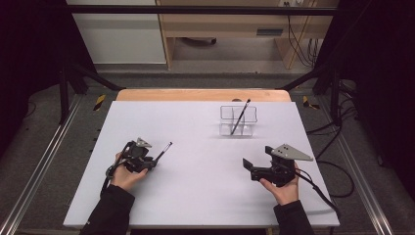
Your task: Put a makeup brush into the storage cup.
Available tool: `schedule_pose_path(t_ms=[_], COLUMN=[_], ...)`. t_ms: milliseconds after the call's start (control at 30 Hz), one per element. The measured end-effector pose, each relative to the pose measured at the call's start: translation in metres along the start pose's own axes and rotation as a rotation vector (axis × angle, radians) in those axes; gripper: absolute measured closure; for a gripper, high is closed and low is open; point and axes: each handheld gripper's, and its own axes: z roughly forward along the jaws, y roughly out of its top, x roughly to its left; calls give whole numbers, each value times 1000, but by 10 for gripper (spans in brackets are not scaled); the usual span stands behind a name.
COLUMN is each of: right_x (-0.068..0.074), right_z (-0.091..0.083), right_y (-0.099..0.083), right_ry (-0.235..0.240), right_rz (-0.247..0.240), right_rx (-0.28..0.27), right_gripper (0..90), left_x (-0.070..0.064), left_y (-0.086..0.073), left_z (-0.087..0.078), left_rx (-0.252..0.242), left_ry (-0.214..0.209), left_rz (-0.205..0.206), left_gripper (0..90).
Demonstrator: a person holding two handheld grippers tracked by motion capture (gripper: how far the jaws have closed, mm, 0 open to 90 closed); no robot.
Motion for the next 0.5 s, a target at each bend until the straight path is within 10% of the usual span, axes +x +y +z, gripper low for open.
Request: schedule_pose_path(t_ms=[500], right_x=[-2], right_z=[0], right_y=[2], right_ry=[2], right_rz=[7], right_rx=[1], right_gripper=[61], left_x=[0], left_y=[25], left_z=[-6], left_rx=[68], left_ry=[7], left_rz=[83], left_gripper=[385])
